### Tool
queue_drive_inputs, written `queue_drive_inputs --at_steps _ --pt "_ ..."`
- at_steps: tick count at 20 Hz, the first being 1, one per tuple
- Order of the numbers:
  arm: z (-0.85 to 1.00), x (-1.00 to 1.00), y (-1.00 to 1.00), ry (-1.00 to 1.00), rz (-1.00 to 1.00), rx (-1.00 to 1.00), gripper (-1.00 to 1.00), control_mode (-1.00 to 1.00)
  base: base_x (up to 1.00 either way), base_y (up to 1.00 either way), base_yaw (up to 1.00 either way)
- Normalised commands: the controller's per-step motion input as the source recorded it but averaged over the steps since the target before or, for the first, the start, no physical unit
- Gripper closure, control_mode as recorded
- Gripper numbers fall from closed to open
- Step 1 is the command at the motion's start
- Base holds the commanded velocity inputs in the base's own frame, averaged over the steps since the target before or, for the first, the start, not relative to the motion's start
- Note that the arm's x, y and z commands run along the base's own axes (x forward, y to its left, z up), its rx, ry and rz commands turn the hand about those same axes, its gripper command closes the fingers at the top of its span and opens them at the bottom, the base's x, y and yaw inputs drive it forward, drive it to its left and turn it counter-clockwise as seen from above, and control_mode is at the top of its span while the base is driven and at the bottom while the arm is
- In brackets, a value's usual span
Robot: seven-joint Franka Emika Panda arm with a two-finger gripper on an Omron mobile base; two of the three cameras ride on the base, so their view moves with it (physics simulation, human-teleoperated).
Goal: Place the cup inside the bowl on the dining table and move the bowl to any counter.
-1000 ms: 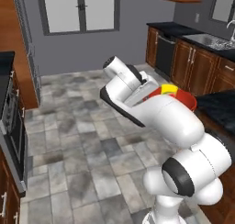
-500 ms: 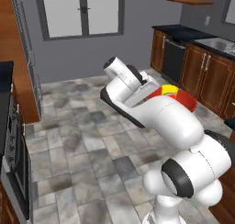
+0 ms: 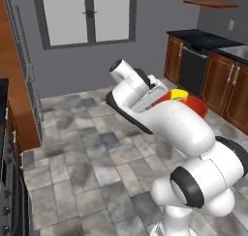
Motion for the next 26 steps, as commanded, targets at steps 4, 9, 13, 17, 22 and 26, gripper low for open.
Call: queue_drive_inputs --at_steps 4,9,13,17,22,26 --pt "0.00 0.00 0.00 0.00 0.00 0.00 1.00 1.00 1.00 0.16 -0.05" --pt "0.00 0.00 0.00 0.00 0.00 0.00 1.00 1.00 1.00 0.04 0.00" --pt "0.00 0.00 0.00 0.00 0.00 0.00 1.00 1.00 1.00 0.02 0.00" --pt "0.00 0.00 0.00 0.00 0.00 0.00 1.00 1.00 1.00 0.00 0.00" --pt "0.00 0.00 0.00 0.00 0.00 0.00 1.00 1.00 1.00 -0.04 0.01" --pt "0.00 0.00 0.00 0.00 0.00 0.00 1.00 1.00 1.00 -0.57 0.06"
